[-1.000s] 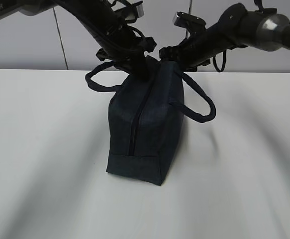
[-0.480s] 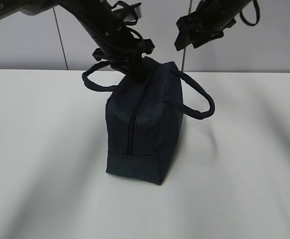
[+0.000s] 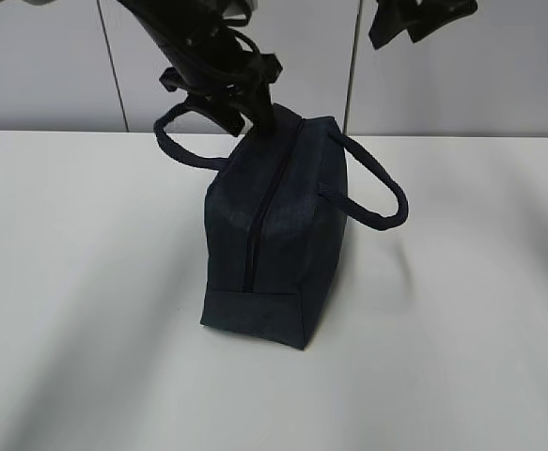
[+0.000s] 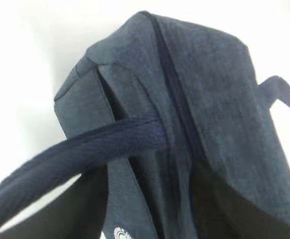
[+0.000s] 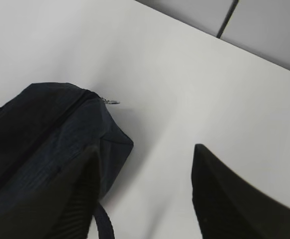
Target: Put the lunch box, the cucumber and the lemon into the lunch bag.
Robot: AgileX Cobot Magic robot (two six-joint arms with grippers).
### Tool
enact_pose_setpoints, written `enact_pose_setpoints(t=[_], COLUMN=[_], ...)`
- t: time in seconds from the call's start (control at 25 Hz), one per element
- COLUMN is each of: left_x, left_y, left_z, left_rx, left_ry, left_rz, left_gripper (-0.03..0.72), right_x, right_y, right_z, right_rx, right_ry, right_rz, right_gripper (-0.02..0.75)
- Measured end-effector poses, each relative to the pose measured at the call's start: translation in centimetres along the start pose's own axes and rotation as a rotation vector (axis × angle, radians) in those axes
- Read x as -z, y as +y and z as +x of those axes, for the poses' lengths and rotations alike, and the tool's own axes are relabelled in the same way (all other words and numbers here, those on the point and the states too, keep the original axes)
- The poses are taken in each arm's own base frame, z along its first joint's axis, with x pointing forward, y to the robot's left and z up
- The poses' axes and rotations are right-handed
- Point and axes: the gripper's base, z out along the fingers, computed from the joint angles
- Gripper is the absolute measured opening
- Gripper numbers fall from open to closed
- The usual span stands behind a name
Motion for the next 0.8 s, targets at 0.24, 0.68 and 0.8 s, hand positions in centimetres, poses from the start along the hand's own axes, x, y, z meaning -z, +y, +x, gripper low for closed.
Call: enact_pose_setpoints(t=[0.24,0.68,0.8], left_x=[4.4,11.8,13.9], left_y=[-1.5,-3.8,-4.4], left_z=[-0.3,3.1,5.2], left_rx=[-0.002,-0.033,-0.035], left_ry=[-0.079,-0.11,-0.103], left_rz=[-0.024,-0.087,-0.101], left_gripper=[0.365,0.356,0.353], right_x=[3.8,9.5,12.7], right_y=[0.7,2.1,3.0], right_z=[0.1,4.1,5.9], right_rx=[-0.017,-0.011,-0.002], right_ry=[-0.046,-0.005,-0.029], right_rz=[0.017,0.059,0.078], right_gripper=[0.441,0.441,0.441])
